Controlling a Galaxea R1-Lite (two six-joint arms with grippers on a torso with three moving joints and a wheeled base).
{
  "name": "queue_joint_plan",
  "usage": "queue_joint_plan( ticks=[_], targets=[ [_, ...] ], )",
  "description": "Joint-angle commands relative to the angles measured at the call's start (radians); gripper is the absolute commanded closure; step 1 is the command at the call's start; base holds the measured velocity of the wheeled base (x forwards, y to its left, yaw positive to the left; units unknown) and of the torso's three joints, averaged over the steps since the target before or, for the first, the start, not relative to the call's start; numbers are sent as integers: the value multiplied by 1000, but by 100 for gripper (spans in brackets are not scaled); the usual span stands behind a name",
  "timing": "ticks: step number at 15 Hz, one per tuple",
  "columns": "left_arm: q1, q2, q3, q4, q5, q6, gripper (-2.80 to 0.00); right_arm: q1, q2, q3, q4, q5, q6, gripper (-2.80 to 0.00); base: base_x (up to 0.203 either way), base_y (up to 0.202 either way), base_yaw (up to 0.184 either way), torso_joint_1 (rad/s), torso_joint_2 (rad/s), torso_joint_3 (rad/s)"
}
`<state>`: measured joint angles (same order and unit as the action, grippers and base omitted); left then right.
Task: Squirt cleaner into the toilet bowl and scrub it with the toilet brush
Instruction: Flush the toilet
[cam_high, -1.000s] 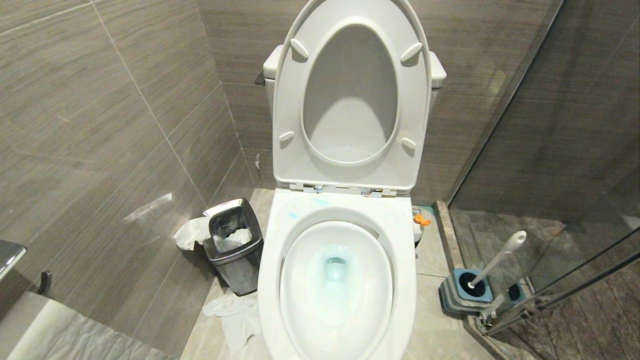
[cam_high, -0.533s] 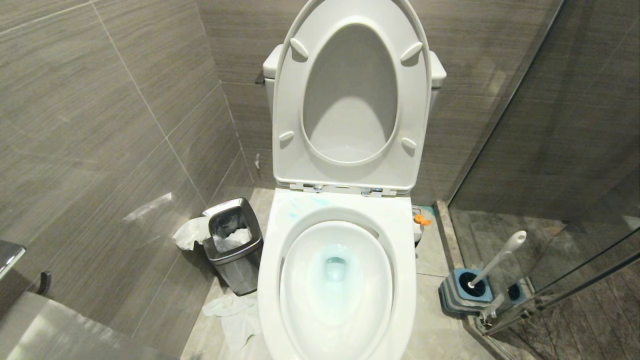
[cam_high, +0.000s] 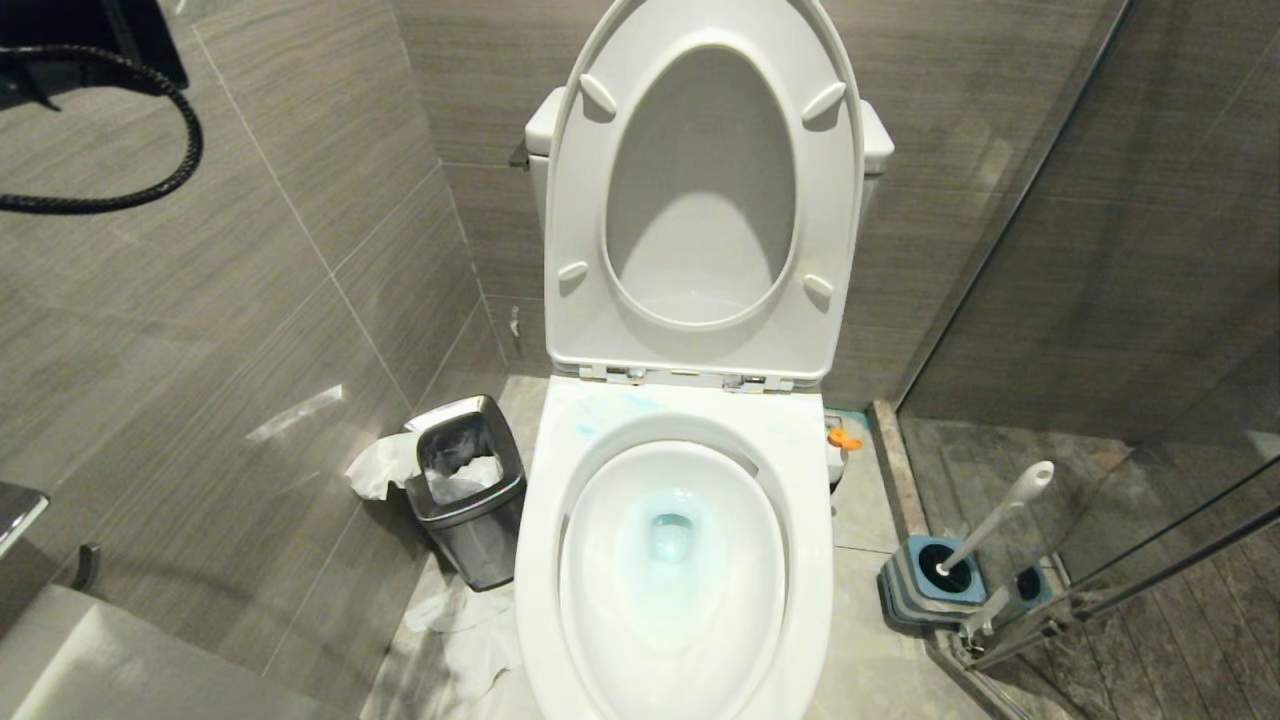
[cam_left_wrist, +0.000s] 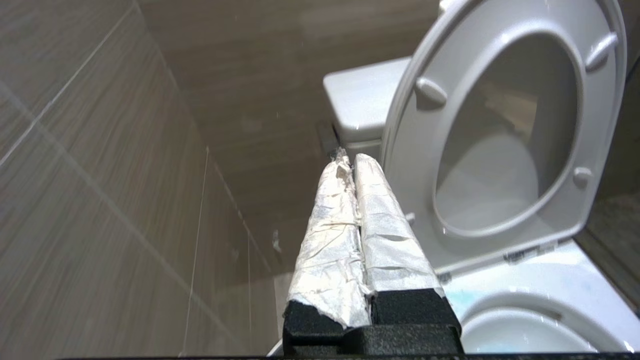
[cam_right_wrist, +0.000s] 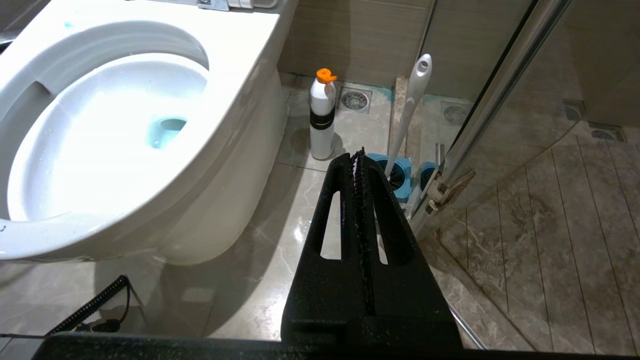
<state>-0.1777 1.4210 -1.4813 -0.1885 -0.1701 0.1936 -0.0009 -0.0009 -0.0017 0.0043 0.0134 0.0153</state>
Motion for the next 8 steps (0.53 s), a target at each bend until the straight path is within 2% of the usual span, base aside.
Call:
queue_joint_plan(
  ticks=[1, 5, 8],
  targets=[
    [-45, 117, -87, -40, 14, -6, 0, 0, 1, 0, 0, 0, 0, 0, 0, 0, 0, 0, 0, 0],
    [-106, 159, -159, -49, 66, -17, 0, -1, 1, 0, 0, 0, 0, 0, 0, 0, 0, 0, 0, 0],
    [-111, 179, -172, -82, 108, -87, 0, 0, 1, 0, 0, 0, 0, 0, 0, 0, 0, 0, 0, 0]
  ],
)
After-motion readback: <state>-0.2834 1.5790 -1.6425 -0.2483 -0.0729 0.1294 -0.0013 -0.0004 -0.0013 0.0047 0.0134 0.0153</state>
